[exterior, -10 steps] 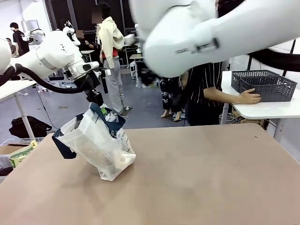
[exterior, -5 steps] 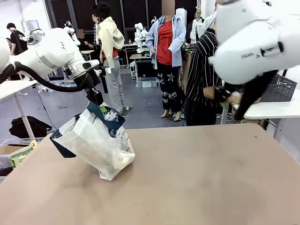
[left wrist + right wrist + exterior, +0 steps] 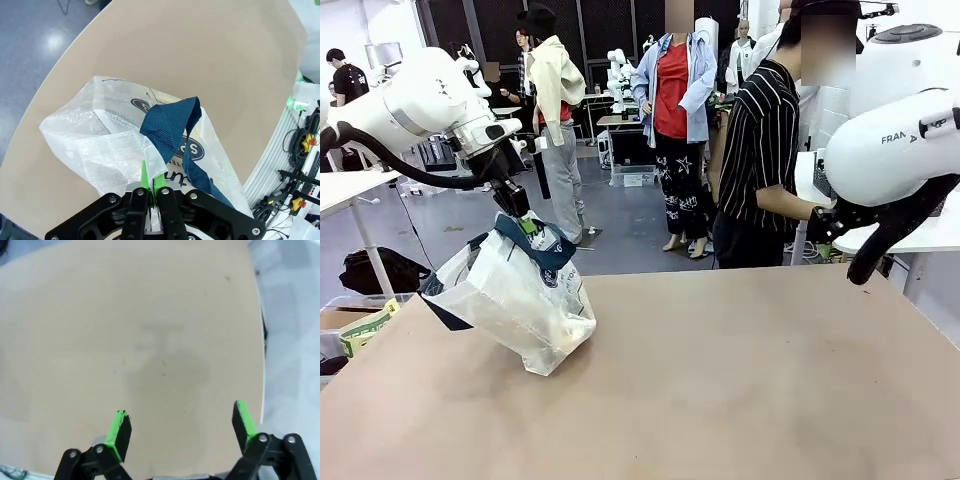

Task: Transfer purchased items from the store into the shopping bag.
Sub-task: Move the Reusable shopping bag to the right side of the table.

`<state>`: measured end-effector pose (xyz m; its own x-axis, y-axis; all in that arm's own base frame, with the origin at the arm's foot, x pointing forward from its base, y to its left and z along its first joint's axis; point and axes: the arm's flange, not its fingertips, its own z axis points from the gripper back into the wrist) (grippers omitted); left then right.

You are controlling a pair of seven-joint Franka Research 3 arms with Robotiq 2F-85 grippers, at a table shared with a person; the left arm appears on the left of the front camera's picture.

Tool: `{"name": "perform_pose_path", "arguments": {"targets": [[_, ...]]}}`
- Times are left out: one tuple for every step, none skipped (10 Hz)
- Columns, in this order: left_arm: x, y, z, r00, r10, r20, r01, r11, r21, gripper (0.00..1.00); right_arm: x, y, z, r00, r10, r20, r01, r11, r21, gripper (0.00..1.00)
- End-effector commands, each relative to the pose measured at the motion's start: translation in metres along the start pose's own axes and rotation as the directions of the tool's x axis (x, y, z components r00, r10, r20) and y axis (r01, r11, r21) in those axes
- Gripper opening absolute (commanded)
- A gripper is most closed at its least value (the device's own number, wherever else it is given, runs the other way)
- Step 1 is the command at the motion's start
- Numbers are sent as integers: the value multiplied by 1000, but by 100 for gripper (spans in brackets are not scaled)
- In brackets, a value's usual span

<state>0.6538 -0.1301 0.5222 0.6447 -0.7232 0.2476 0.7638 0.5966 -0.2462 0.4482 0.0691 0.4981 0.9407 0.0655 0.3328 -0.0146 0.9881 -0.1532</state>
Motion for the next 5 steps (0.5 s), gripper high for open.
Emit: {"name": "perform_pose_path", "arguments": {"targets": [[1, -4, 19, 997, 28, -71, -24, 998, 50, 0, -2, -4, 3, 998, 8, -70, -12, 999, -52, 100], [-6, -4, 31, 992, 68, -111, -57, 994, 97, 0, -2, -4, 3, 998, 8, -70, -12, 999, -52, 100], [-17, -3, 44, 982, 106, -154, -84, 987, 138, 0, -2, -4, 3, 998, 8, -70, -12, 999, -52, 100], [-33, -4, 56, 974, 143, -175, -113, 979, 171, 0, -2, -4, 3, 998, 8, -70, -12, 999, -52, 100], [-51, -6, 66, 961, 195, -196, -156, 967, 200, 0, -2, -4, 3, 998, 8, -70, -12, 999, -52, 100]]}}
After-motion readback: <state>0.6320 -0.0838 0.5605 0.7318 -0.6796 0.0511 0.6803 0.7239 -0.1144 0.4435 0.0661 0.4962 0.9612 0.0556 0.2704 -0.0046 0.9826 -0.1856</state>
